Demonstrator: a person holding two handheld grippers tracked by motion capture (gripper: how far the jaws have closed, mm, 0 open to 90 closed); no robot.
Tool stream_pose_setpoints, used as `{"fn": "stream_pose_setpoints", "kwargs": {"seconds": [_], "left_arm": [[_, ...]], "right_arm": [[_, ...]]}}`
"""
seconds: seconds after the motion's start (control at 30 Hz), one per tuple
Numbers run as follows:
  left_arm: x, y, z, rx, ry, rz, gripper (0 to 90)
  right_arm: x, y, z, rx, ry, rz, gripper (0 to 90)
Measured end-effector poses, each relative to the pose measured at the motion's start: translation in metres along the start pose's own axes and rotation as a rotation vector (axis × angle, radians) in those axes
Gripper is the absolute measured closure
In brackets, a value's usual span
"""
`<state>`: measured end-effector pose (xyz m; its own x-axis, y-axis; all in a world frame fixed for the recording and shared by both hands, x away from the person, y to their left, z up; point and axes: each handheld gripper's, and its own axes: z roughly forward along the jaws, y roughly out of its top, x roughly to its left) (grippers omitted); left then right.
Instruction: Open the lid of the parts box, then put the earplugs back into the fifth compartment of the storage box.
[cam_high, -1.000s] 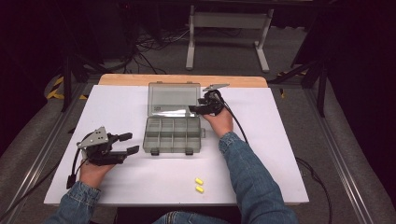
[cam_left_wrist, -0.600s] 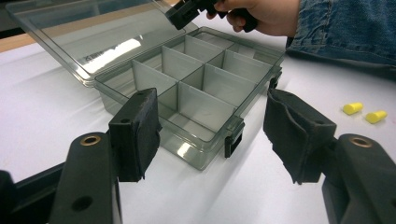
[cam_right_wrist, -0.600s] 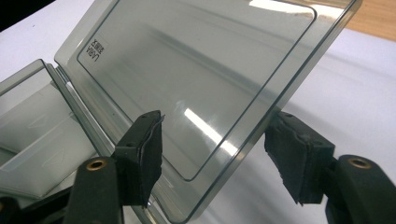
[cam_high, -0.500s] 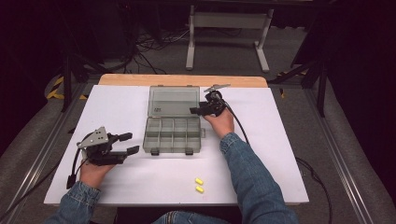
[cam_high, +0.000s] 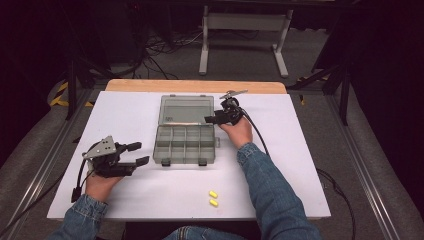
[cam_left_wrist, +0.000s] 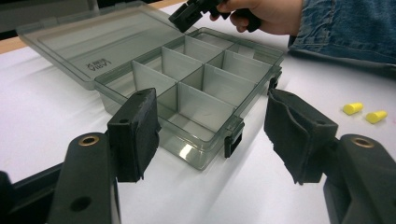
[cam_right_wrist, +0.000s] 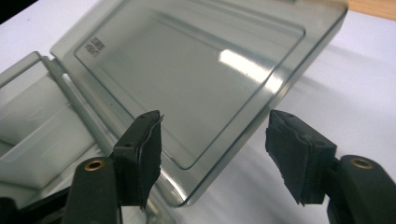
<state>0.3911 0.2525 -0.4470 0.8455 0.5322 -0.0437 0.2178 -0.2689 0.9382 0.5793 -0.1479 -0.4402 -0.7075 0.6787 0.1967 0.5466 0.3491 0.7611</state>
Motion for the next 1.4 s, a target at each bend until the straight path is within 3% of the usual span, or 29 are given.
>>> {"fn": "stream_pose_setpoints", "kwargs": {"seconds": [0.3, 0.57, 0.73, 0.9, 1.07, 1.27, 1.4], "left_arm": [[-0.002, 0.001, -0.004, -0.030, 0.007, -0.003, 29.5], [-0.008, 0.004, -0.010, -0.094, -0.002, -0.053, 18.1], [-0.011, 0.004, -0.013, -0.095, 0.017, -0.038, 13.1], [-0.015, 0.005, -0.018, -0.097, 0.028, -0.045, 8.6], [-0.020, 0.005, -0.023, -0.124, 0.028, -0.020, 3.8], [-0.022, 0.004, -0.028, -0.136, 0.019, -0.023, 3.8], [-0.021, 0.003, -0.029, -0.120, 0.035, -0.032, 4.3]], "right_arm": [[0.023, 0.001, -0.036, -0.073, 0.022, -0.073, 33.0], [0.053, -0.009, -0.074, -0.130, 0.052, -0.167, 30.9], [0.069, -0.016, -0.090, -0.147, 0.073, -0.210, 30.2], [0.082, -0.024, -0.102, -0.136, 0.094, -0.242, 29.2], [0.096, -0.033, -0.111, -0.143, 0.108, -0.284, 28.3], [0.107, -0.042, -0.118, -0.134, 0.117, -0.311, 27.7], [0.113, -0.046, -0.122, -0.116, 0.119, -0.336, 27.7]]}}
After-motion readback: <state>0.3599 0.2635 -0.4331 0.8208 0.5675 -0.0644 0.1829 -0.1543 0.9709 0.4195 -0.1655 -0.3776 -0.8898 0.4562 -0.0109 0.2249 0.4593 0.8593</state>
